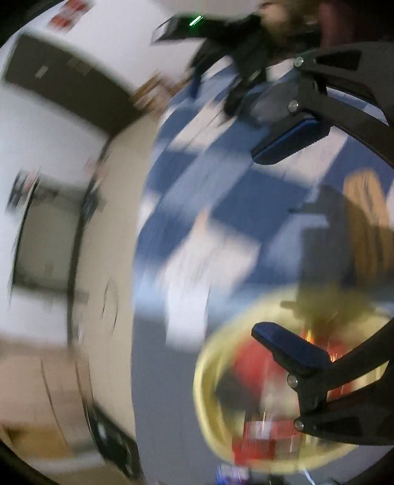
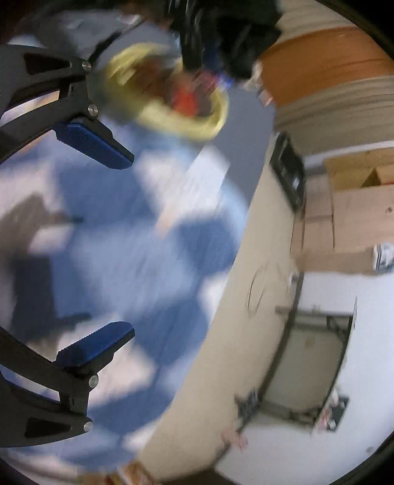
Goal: Organize rigid objects
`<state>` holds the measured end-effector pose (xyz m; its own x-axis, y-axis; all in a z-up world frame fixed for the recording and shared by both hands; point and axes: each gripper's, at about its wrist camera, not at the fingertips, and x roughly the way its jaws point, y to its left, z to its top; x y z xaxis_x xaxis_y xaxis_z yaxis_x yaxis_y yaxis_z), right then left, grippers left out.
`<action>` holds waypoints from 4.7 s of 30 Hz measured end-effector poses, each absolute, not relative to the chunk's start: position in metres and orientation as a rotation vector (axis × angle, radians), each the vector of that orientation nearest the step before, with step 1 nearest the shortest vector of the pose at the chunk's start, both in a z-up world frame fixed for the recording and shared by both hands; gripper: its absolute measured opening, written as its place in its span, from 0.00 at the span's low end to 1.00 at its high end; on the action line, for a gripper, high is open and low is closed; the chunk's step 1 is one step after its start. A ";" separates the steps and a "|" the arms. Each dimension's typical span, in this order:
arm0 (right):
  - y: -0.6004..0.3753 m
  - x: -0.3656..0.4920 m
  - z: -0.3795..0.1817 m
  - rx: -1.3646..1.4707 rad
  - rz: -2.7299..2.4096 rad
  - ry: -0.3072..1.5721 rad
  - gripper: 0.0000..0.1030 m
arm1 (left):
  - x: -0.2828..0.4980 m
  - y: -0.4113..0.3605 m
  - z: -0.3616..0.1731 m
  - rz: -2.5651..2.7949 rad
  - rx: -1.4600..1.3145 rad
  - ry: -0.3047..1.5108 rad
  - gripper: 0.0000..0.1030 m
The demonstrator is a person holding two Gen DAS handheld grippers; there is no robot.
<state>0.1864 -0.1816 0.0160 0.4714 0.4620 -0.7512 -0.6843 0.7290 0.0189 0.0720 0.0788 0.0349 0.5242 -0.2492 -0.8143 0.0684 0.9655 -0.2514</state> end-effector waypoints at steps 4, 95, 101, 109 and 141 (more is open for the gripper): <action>-0.253 0.190 -0.022 -0.360 0.649 0.871 1.00 | 0.069 -0.028 0.003 -0.362 -0.116 1.042 1.00; 0.017 0.076 0.005 -0.418 1.247 0.559 1.00 | -0.089 0.223 -0.016 0.354 -0.538 0.824 1.00; -0.019 0.025 -0.059 -0.612 1.268 0.664 1.00 | -0.117 0.161 -0.066 0.370 -0.415 0.913 1.00; 0.005 0.029 -0.091 -0.550 1.144 0.697 1.00 | -0.080 0.165 -0.095 0.457 -0.359 0.917 1.00; 0.007 0.032 -0.096 -0.541 1.136 0.685 1.00 | -0.070 0.165 -0.096 0.387 -0.318 1.052 1.00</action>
<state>0.0319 0.0070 -0.0956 0.2608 0.6297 -0.7318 -0.9411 0.3348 -0.0474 -0.0702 0.1646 -0.0956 0.4396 0.1562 -0.8845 -0.4542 0.8883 -0.0688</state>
